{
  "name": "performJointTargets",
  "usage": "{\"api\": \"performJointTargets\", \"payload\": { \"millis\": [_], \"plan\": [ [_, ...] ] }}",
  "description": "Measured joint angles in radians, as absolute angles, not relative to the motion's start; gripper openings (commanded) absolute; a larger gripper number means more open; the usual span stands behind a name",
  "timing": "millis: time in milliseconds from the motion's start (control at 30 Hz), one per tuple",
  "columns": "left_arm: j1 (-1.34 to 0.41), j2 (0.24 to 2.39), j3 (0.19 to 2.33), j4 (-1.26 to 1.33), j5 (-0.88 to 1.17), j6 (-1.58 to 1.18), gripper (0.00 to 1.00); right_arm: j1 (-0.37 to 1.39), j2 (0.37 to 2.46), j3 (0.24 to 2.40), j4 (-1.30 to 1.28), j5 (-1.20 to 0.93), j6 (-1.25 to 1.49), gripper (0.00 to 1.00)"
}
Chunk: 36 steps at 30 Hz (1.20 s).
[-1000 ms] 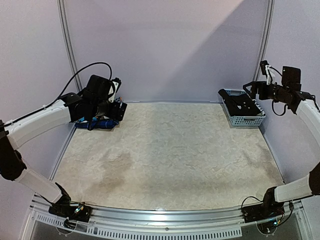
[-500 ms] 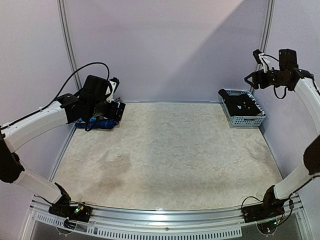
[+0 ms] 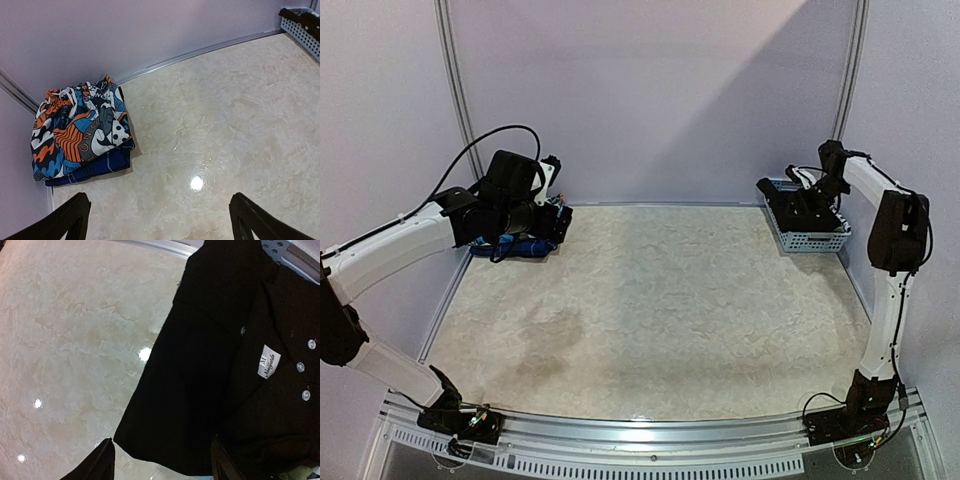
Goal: Fold and stack the mixed laundry pile
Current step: Pick up the crumpled shirt from the bin.
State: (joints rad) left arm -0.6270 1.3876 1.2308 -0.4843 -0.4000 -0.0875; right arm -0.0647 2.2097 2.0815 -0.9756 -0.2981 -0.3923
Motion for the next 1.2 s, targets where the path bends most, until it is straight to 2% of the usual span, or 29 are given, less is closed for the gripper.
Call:
{"api": "performJointTargets", "payload": {
  "millis": [533,700,900,1067,1200],
  "plan": [
    [-0.627,1.392,1.231,-0.485,-0.373,-0.087,0.99,-0.002,2.27,2.117,-1.014,-0.21,-0.368,0.62],
    [-0.627,1.394,1.231,-0.485,-0.37,-0.087,0.99,-0.002,2.298,2.122,-1.011,-0.165,-0.371,0.48],
    [-0.627,1.394,1.231,-0.485,-0.369,-0.087,0.99,-0.003,2.305,2.123,-1.001,-0.143,-0.367,0.42],
    [-0.627,1.394,1.231,-0.485,-0.366,-0.087,0.99,-0.003,2.301,2.123,-0.993,-0.13,-0.359,0.26],
    [-0.627,1.395,1.231,-0.485,-0.36,-0.087,0.99,-0.005,2.28,2.122,-0.986,-0.127,-0.345,0.18]
  ]
}}
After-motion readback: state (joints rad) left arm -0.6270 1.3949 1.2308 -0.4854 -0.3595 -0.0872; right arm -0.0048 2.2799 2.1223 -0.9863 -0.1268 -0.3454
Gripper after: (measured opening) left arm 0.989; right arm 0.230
